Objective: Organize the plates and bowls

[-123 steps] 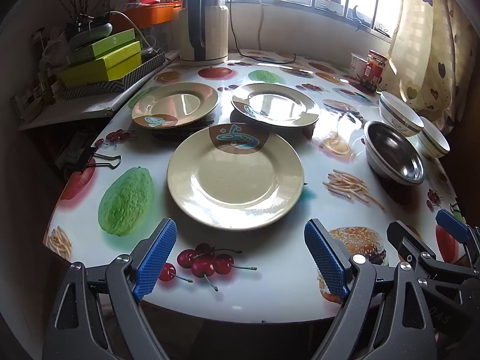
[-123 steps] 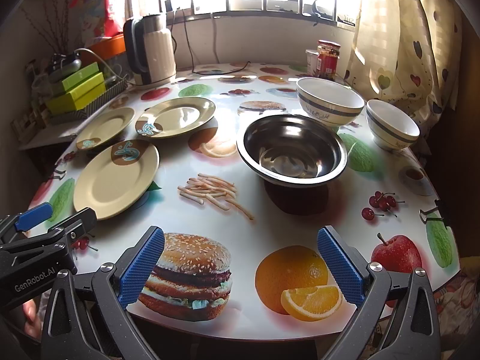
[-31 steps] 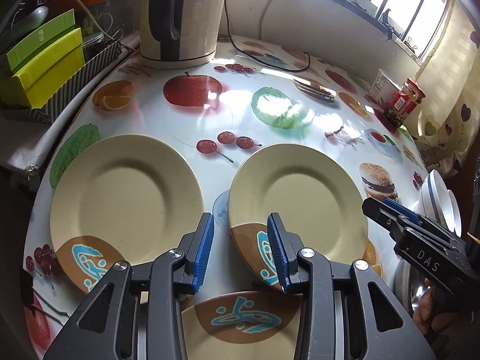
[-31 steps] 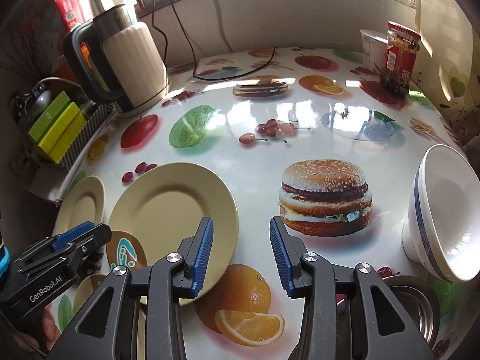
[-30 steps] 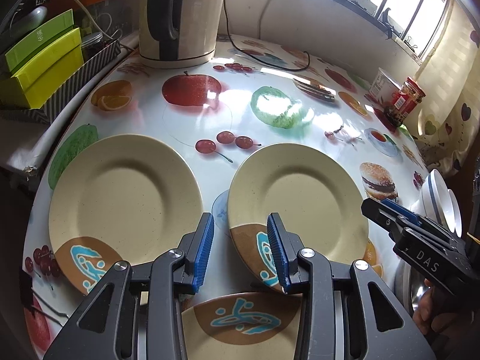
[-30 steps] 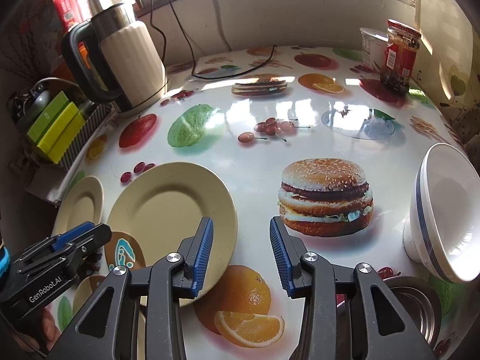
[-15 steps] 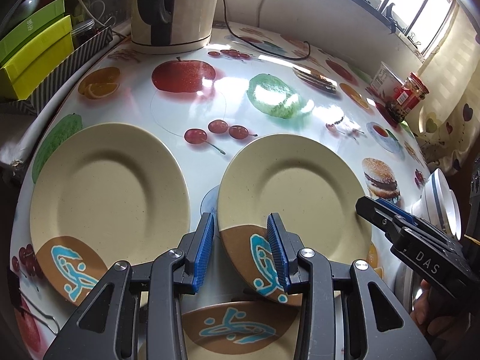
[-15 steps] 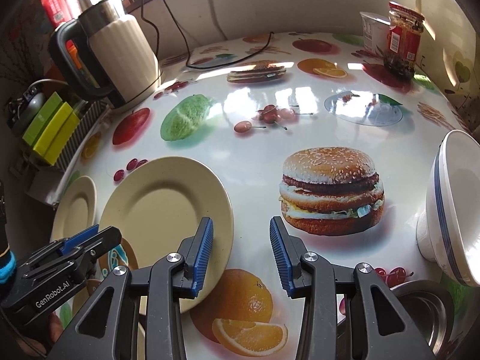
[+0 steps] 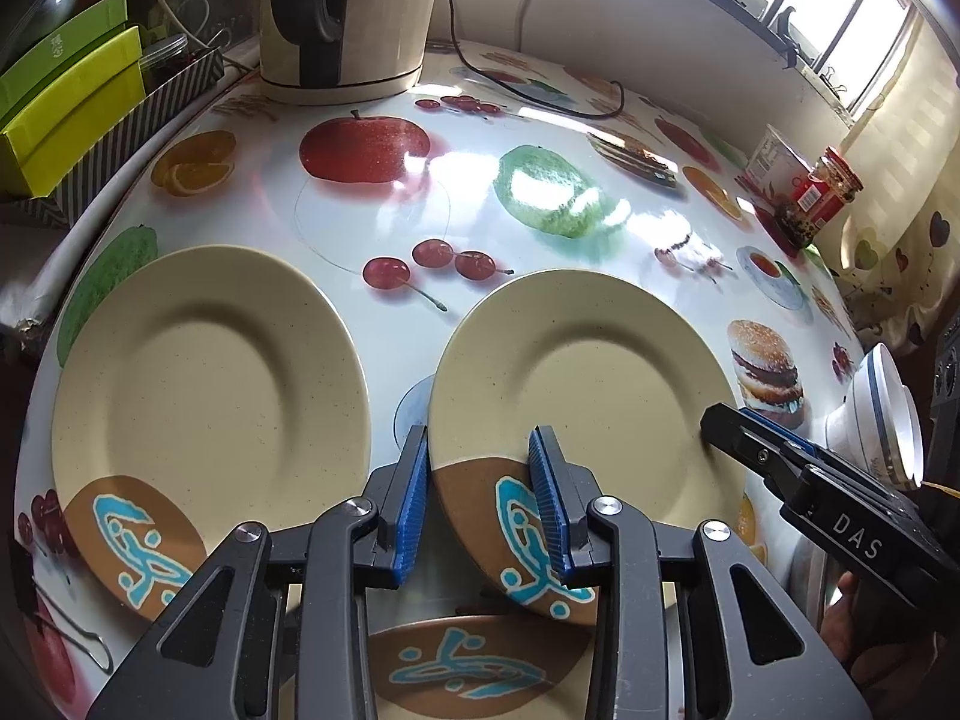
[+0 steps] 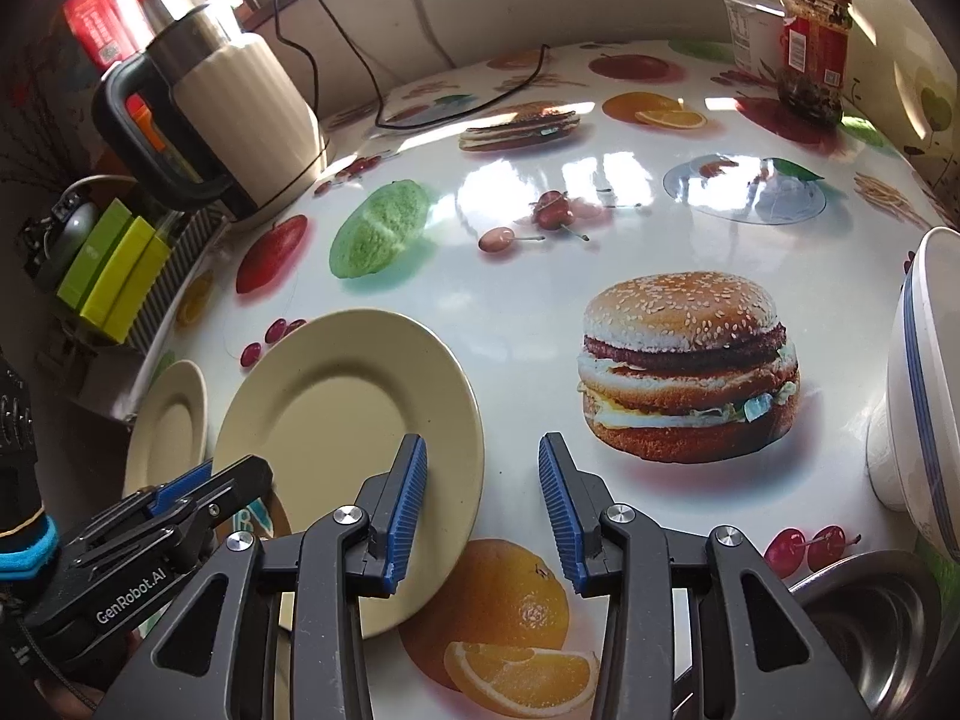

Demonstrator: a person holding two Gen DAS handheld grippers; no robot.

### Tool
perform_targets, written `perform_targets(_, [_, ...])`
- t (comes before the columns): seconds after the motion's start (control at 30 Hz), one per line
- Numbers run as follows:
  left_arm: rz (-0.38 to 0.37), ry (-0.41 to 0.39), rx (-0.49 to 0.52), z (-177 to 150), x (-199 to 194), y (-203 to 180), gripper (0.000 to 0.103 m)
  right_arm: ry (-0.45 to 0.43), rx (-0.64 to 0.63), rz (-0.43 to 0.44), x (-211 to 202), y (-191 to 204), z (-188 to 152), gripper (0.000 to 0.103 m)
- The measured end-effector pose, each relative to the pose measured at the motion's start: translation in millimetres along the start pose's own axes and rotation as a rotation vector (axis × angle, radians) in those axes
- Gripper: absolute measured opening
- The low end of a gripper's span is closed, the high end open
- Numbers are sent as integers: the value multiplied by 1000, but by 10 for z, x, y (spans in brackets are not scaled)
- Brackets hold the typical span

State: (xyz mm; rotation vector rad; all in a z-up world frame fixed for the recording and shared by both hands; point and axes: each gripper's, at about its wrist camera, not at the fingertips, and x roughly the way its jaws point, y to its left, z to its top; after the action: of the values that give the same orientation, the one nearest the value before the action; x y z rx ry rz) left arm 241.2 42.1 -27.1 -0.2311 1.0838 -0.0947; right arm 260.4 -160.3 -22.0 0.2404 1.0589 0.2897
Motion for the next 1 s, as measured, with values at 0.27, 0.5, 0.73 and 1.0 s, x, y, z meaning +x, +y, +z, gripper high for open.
perform_targets(0.27, [0,-9,-13,5,-18,18,29,0,1,31,8,38,-9,20])
perform_targets(0.5, [9,-16,-11,10,-31,-3,28,1,-1,30,8,40,-12,20])
perform_targets(0.73, [7,-23,3,8,-68,-31,28,-7,8,28,-33,10,-18,20])
perform_targets(1.0, [1,-50,8,-16,-231,-34,28,-26,3,29,-192,40,-34,20])
